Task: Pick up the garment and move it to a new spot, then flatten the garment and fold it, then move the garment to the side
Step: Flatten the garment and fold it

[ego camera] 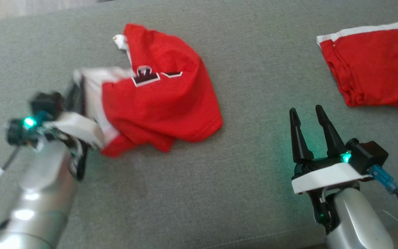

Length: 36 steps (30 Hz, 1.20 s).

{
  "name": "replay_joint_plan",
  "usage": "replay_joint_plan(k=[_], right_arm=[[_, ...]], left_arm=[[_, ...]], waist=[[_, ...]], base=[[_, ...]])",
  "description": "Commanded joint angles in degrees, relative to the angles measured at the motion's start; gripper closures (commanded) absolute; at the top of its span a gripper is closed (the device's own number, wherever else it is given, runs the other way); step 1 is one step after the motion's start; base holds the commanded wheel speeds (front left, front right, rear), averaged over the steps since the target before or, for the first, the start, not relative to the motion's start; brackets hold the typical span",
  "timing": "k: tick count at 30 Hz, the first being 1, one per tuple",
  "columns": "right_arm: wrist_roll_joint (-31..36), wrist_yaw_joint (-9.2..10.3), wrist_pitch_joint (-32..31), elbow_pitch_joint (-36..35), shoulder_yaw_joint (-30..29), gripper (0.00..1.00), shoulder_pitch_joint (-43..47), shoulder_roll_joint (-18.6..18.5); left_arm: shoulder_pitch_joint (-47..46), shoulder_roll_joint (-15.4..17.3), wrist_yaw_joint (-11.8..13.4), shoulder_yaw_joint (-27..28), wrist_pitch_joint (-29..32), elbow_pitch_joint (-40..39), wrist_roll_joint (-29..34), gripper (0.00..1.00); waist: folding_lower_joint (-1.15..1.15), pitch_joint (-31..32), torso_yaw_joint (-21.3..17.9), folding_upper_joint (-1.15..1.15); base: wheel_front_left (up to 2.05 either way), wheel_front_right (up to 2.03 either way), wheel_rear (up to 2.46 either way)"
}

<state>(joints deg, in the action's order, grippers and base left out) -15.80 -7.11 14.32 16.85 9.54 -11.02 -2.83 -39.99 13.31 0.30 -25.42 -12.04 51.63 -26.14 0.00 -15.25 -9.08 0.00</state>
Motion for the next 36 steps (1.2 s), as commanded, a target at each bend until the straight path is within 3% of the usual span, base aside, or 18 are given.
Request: replay_joint_plan(k=[1, 8, 20, 22, 23, 29, 36], right_arm=[[-0.01, -0.37, 0.66, -1.57, 1.26, 0.00, -0.88, -0.05], [0.19, -0.37, 0.66, -0.93, 1.93, 0.00, -0.48, -0.05], [0.32, -0.37, 0.42, 0.19, 3.18, 0.00, -0.78, -0.05], [0.39, -0.37, 0.31, 0.30, 3.38, 0.00, -0.83, -0.05], [0.40, -0.37, 0.29, 0.35, 3.44, 0.00, -0.80, -0.05], [0.48, -0.37, 0.00, 0.59, 3.57, 0.00, -0.55, -0.05], [0.43, -0.37, -0.25, 0.59, 3.33, 0.00, 0.22, -0.05]], left_arm=[[-4.36, 3.12, 1.68, 4.16, -2.15, -3.54, -0.67, 1.00], [-1.76, 6.59, 6.32, 13.25, -2.93, -16.36, 0.95, 1.00], [7.09, 8.26, 9.50, 25.49, -2.95, -23.44, 3.82, 1.00], [7.97, 8.18, 9.98, 27.38, -2.95, -24.72, 5.06, 0.48], [8.55, 8.02, 9.95, 27.81, -2.96, -25.08, 5.82, 0.01], [10.62, 6.28, 8.54, 28.70, -2.96, -26.57, 9.09, 0.00], [14.74, 3.03, 3.98, 26.42, -2.96, -31.73, 11.98, 0.00]], waist=[[0.00, 0.58, 0.97, 0.00], [0.00, 1.59, 3.42, 0.00], [0.00, 2.38, 4.52, 0.00], [0.00, 2.44, 4.67, 0.00], [0.00, 2.52, 4.77, 0.00], [0.00, 3.43, 5.74, 0.00], [0.00, 5.76, 7.73, 0.00]], base=[[0.00, 0.00, 0.00], [0.00, 0.00, 0.00], [0.00, 0.00, 0.00], [0.00, 0.00, 0.00], [0.00, 0.00, 0.00], [0.00, 0.00, 0.00], [0.00, 0.00, 0.00]])
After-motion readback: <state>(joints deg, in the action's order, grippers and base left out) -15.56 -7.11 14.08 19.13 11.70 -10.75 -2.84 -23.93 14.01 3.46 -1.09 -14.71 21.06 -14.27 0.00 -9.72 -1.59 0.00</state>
